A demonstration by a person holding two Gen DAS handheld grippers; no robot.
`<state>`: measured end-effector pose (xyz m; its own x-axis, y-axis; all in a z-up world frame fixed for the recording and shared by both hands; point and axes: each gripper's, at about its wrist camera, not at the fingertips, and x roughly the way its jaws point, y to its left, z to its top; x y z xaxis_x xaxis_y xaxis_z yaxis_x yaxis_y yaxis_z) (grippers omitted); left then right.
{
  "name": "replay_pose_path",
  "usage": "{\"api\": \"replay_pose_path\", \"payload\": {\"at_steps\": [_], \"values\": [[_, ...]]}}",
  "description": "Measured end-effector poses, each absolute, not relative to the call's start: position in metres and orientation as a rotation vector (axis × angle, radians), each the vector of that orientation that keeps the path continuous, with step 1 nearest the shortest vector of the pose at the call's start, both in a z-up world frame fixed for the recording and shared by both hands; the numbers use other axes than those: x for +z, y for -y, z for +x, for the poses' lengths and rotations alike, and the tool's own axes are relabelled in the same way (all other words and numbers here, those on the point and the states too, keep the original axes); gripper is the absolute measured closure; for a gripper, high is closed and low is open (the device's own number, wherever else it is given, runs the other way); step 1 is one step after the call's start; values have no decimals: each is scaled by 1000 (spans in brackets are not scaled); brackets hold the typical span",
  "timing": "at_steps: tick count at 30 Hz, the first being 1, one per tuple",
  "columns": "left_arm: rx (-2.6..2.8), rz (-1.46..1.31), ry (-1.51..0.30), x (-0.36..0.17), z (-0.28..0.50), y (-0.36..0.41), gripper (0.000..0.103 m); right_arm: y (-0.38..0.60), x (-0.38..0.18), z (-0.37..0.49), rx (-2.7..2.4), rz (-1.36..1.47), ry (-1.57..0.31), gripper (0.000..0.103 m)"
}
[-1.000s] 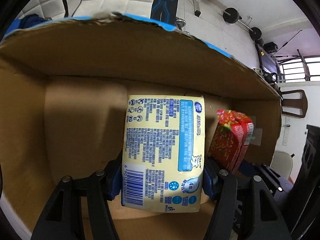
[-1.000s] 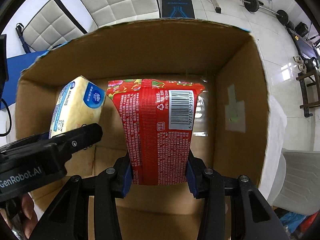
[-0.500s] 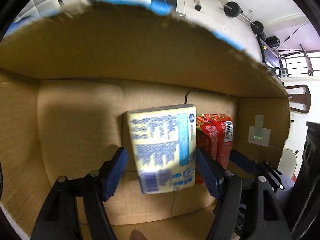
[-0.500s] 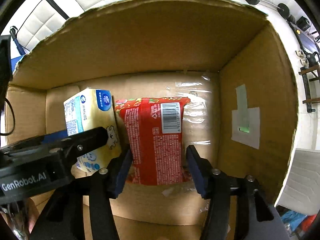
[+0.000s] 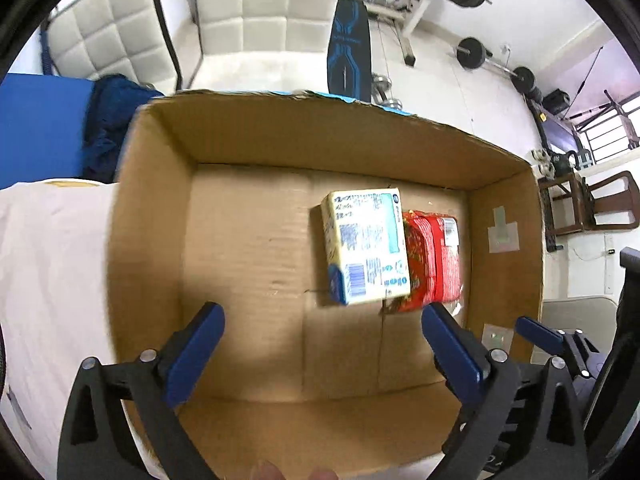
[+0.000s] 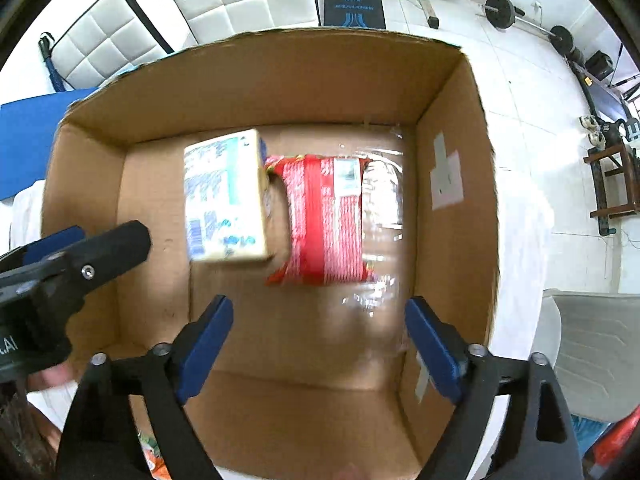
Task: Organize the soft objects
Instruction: 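Open both tools and withdraw them from the box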
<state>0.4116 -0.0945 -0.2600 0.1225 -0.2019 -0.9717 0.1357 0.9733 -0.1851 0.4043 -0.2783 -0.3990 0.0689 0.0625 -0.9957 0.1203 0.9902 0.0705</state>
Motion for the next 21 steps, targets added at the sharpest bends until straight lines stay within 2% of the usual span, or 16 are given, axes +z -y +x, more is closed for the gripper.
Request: {"api": "replay_pose_path", "payload": {"at_steps": [21], "values": [[-199, -16, -1184, -161, 304, 78, 0, 252, -276, 284, -86, 125, -1264, 0]]}}
